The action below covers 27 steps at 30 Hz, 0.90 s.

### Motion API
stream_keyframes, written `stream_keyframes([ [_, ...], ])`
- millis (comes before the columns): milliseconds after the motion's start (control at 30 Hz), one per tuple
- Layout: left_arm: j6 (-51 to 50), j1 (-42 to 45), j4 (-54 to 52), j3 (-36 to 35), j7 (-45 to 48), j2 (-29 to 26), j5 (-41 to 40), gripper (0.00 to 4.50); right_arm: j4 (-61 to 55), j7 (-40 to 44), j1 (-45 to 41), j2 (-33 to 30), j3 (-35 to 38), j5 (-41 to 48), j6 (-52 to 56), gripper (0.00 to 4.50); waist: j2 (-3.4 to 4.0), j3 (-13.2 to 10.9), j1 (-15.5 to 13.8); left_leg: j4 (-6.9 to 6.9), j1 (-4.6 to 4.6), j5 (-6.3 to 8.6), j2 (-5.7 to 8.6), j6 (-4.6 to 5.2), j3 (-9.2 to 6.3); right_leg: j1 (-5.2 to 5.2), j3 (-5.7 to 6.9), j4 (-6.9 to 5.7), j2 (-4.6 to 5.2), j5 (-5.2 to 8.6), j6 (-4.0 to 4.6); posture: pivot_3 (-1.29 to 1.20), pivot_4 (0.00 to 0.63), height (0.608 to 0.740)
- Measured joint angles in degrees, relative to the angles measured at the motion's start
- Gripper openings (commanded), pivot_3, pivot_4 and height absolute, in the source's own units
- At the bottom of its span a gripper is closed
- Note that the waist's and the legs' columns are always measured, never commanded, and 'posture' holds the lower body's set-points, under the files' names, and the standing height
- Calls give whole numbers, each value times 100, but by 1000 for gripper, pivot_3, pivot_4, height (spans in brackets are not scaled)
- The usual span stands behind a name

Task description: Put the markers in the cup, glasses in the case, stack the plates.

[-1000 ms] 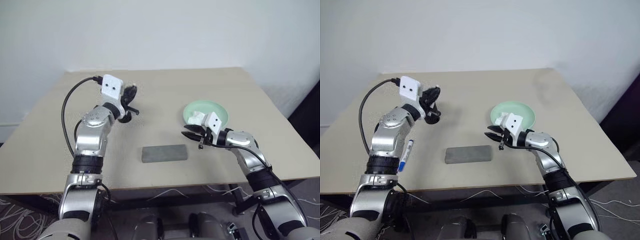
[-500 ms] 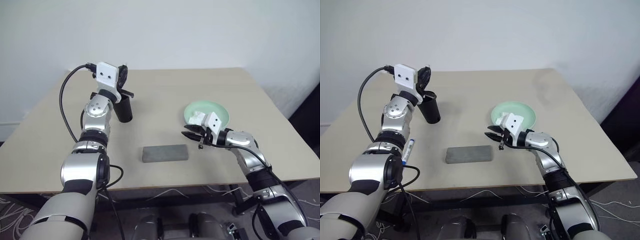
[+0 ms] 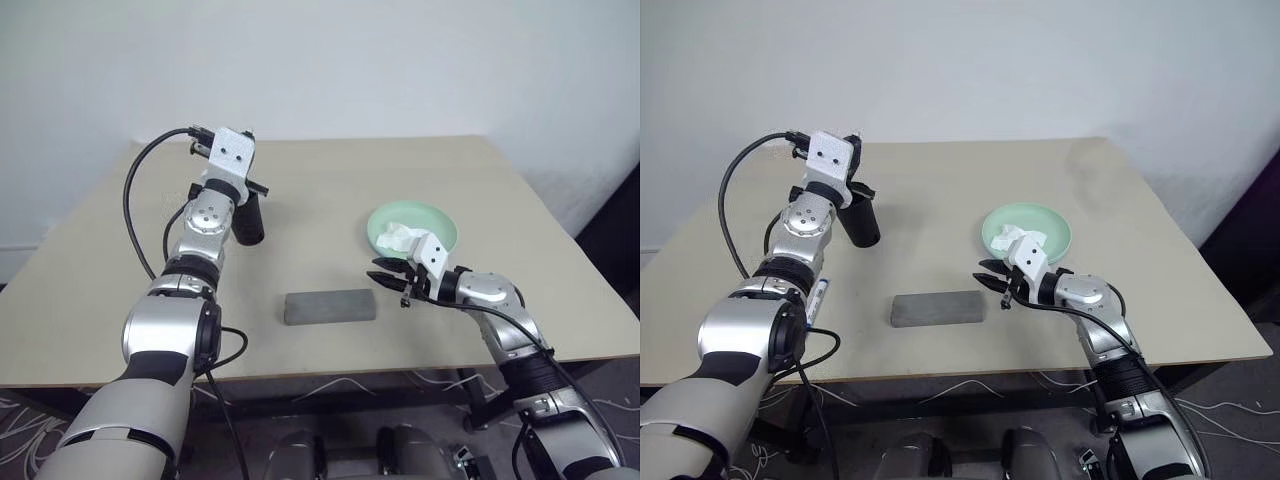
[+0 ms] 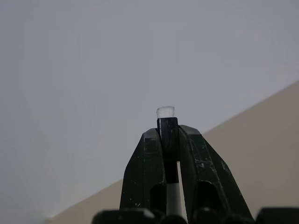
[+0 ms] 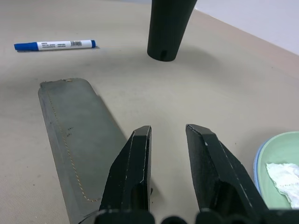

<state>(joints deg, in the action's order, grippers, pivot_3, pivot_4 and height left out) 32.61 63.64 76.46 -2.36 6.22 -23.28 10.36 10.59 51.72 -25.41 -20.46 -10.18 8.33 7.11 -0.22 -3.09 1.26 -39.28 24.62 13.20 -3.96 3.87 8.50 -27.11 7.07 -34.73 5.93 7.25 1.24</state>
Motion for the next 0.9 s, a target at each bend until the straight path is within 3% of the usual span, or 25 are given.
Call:
stream_keyframes([
  [600, -83, 1, 123, 148, -462, -6, 466, 21, -474, -166, 373, -94, 46, 73, 340, 1231, -13, 2, 0, 1, 2, 1, 0, 0, -3, -1, 2, 1, 1, 0, 0, 0, 0, 729],
  [833, -211, 1, 129, 181, -657, -7, 541, 2392, -679, -194, 518, -125, 57, 105, 426, 1231, -19, 3, -1, 1, 2, 1, 0, 0, -4, -1, 3, 1, 1, 0, 0, 0, 0, 729],
  [900, -222, 0, 130, 193, -667, -7, 572, 2392, -704, -203, 557, -127, 57, 107, 436, 1231, -22, 2, -3, 1, 2, 1, 1, 0, -5, 0, 3, 1, 1, 0, 0, 0, 0, 729],
])
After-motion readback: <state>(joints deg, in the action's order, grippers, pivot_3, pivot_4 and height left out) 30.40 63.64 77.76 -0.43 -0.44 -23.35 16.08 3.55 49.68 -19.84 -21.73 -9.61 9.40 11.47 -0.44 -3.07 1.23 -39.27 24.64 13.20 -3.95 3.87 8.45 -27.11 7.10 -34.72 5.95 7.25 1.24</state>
